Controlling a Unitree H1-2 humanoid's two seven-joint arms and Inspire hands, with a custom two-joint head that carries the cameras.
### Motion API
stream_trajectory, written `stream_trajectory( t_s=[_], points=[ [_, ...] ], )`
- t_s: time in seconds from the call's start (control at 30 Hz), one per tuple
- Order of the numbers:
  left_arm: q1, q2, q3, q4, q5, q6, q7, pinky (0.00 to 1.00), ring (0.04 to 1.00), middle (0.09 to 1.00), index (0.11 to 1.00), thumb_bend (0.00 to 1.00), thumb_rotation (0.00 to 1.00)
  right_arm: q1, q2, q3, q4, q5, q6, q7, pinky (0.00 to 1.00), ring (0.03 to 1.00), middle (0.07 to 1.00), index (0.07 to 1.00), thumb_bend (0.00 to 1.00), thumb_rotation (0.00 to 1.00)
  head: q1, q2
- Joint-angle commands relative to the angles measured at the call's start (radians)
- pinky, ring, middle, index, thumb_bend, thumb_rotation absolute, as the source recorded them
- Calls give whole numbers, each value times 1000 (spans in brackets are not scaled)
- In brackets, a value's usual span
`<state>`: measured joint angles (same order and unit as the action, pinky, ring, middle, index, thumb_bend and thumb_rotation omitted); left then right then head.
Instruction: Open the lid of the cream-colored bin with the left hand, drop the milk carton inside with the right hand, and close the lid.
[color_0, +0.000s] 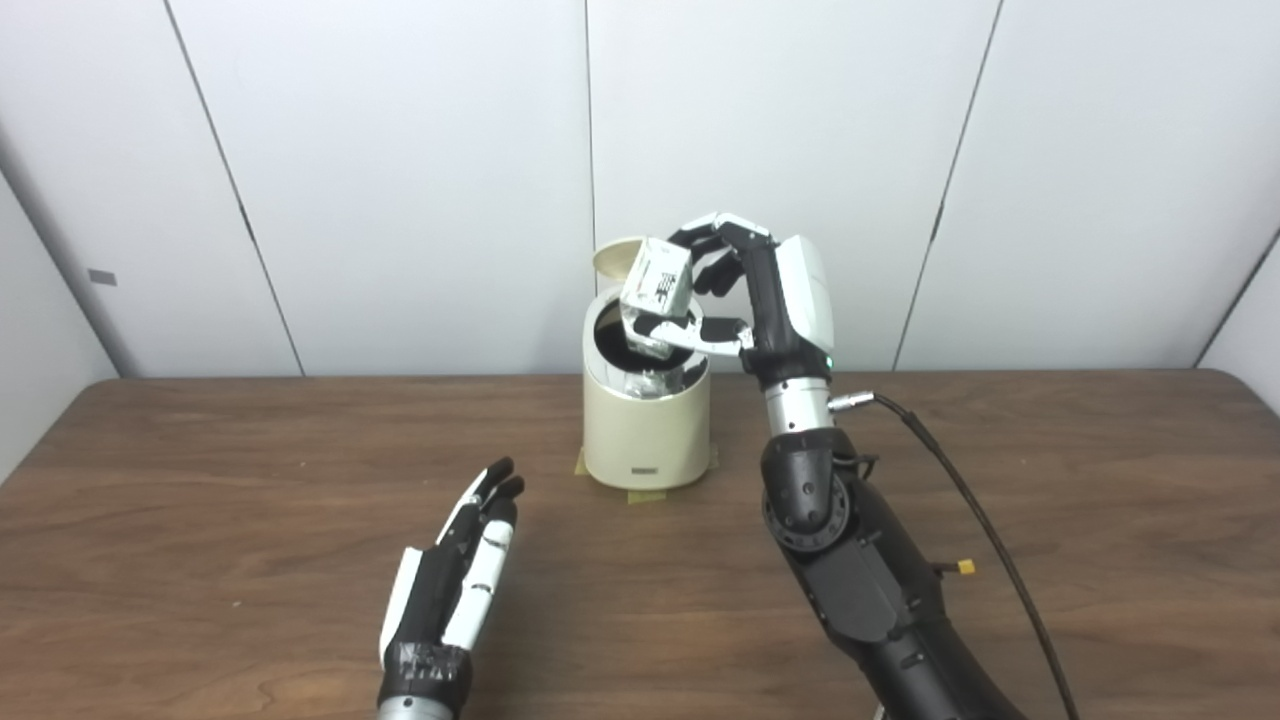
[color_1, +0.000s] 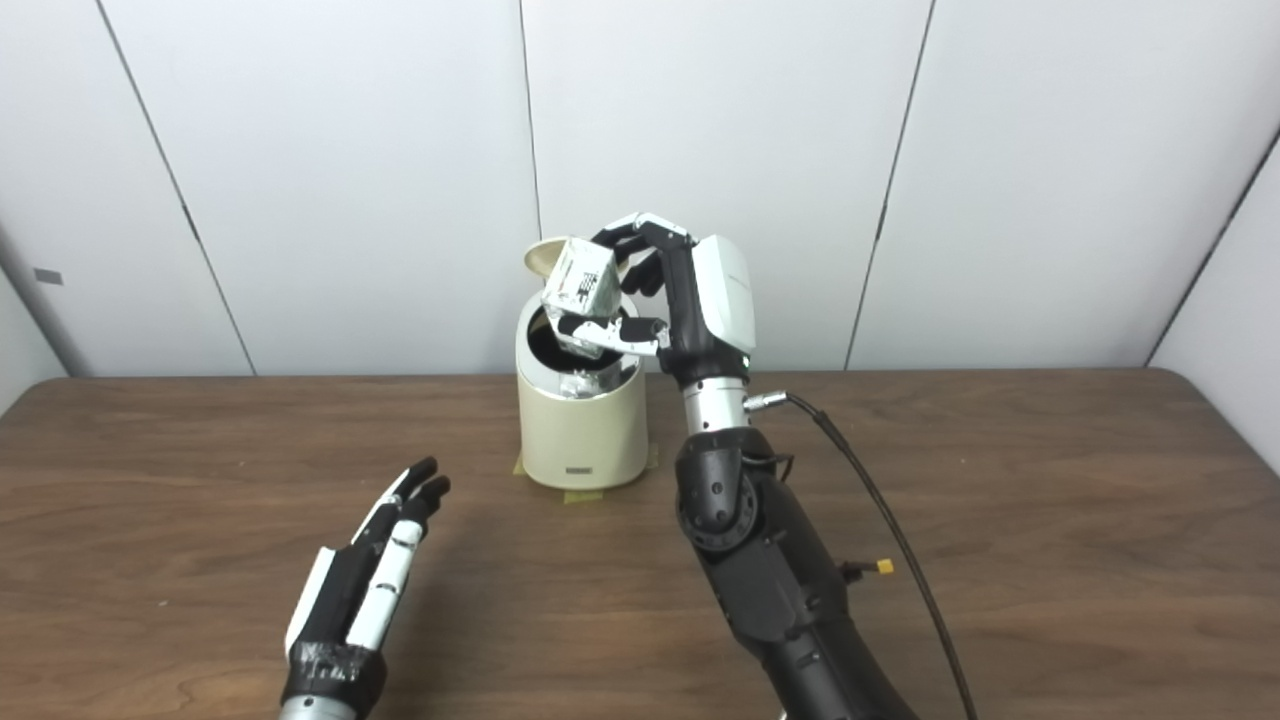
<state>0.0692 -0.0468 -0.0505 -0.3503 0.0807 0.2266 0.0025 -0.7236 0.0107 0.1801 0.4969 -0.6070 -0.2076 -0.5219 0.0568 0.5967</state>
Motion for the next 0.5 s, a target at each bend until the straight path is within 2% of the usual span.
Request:
stream_trajectory(
  t_s=[0.0, 0.17, 0.27, 0.3, 0.33, 0.37, 0.4, 0.47],
  points=[
    [13, -4, -3, -34, -5, -27, 3, 1000, 958, 908, 930, 486, 774, -67, -7, 1, -15, -7, -55, -39, 317, 372, 492, 513, 517, 0, 1, 0],
    [18, -4, -8, -46, 2, -15, 2, 1000, 962, 913, 928, 491, 787, -56, -19, -6, -14, 17, -57, -14, 293, 363, 499, 507, 516, 0, -1, 8],
    [19, -6, -9, -50, 6, -10, 5, 1000, 967, 917, 930, 498, 789, -41, -32, 7, -38, -24, 26, 12, 307, 374, 494, 543, 512, 0, -4, 9],
    [19, -7, -9, -52, 8, -8, 7, 1000, 961, 913, 926, 502, 791, -37, -36, 12, -43, -36, 42, 18, 322, 417, 482, 521, 522, 3, -4, 9],
    [19, -8, -8, -53, 9, -7, 9, 1000, 959, 910, 922, 503, 791, -34, -38, 15, -49, -43, 56, 25, 330, 440, 531, 507, 523, 73, -4, 9],
    [20, -9, -8, -53, 8, -7, 9, 1000, 958, 910, 920, 502, 791, -29, -40, 17, -58, -39, 71, 42, 338, 463, 576, 551, 757, 127, -4, 9],
    [20, -9, -7, -53, 8, -8, 9, 1000, 958, 911, 919, 502, 789, -26, -40, 17, -65, -36, 83, 55, 467, 582, 648, 592, 902, 180, -4, 9],
    [22, -8, -7, -53, 6, -12, 9, 1000, 958, 912, 920, 499, 783, -18, -43, 20, -80, -34, 111, 86, 592, 688, 711, 625, 976, 213, -11, 11]
  ],
)
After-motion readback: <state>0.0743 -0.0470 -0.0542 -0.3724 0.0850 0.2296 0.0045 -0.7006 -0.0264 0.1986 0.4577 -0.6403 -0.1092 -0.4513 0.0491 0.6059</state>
